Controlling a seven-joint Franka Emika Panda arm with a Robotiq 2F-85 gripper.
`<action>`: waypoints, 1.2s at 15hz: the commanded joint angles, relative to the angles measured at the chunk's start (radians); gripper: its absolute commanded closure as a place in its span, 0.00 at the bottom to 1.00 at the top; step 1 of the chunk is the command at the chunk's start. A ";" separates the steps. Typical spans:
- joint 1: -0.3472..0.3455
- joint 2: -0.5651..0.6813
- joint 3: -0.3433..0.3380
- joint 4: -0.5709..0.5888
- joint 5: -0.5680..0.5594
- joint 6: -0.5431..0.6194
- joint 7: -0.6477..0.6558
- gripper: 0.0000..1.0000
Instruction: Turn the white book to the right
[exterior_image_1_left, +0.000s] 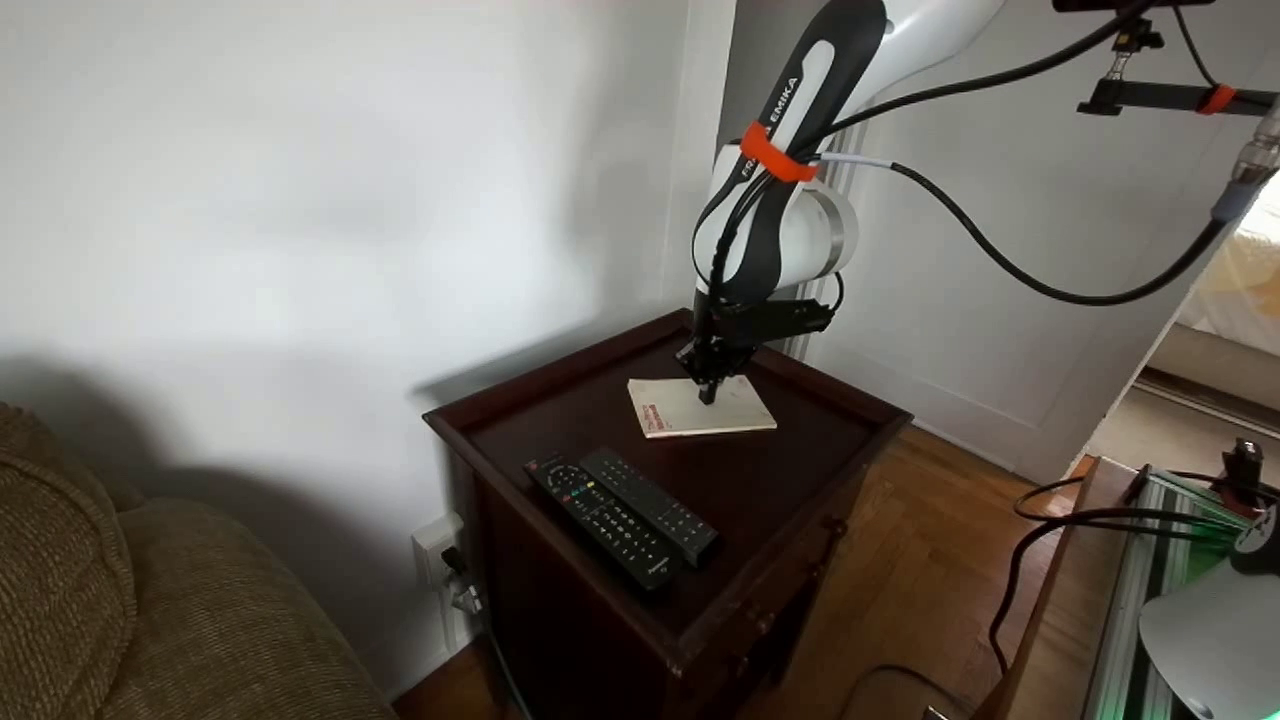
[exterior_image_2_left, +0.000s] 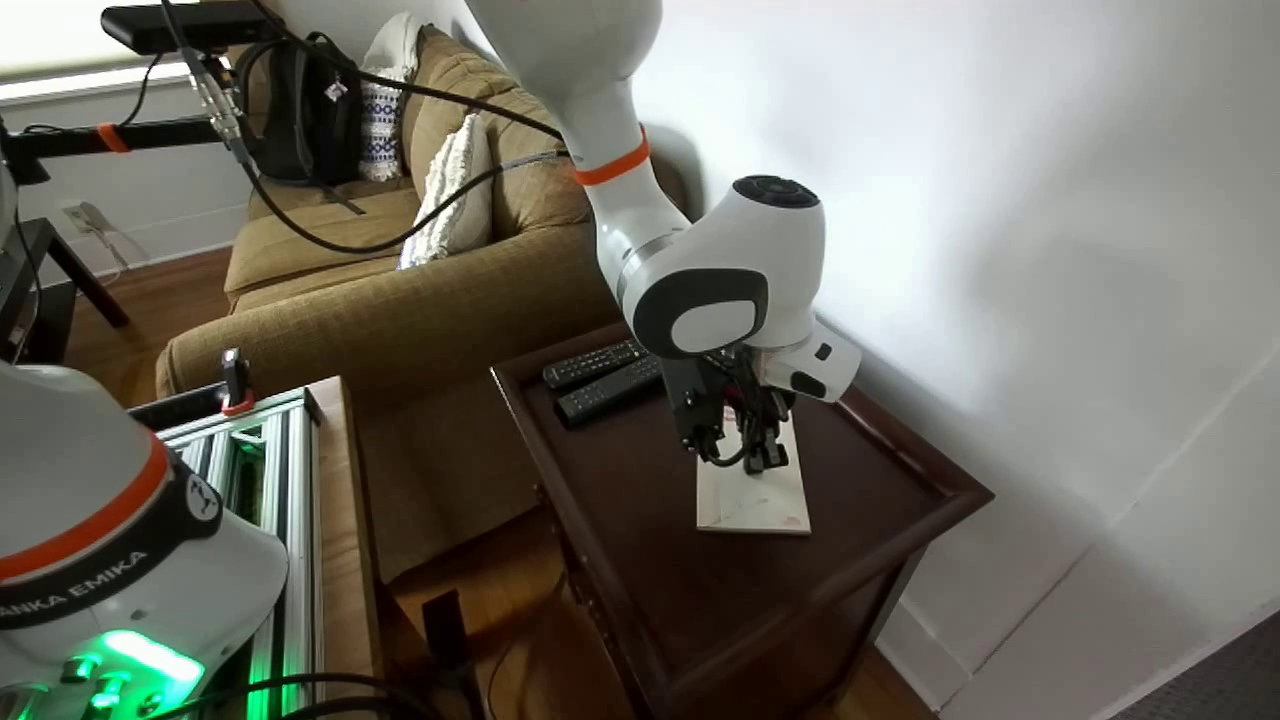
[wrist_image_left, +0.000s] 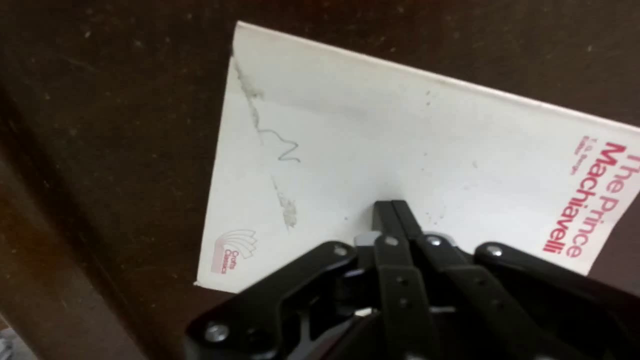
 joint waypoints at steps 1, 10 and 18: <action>0.023 0.057 -0.029 -0.013 0.060 -0.027 0.096 1.00; 0.021 0.034 -0.016 -0.017 0.170 -0.133 0.237 1.00; -0.010 0.035 0.009 -0.003 0.320 -0.226 0.341 1.00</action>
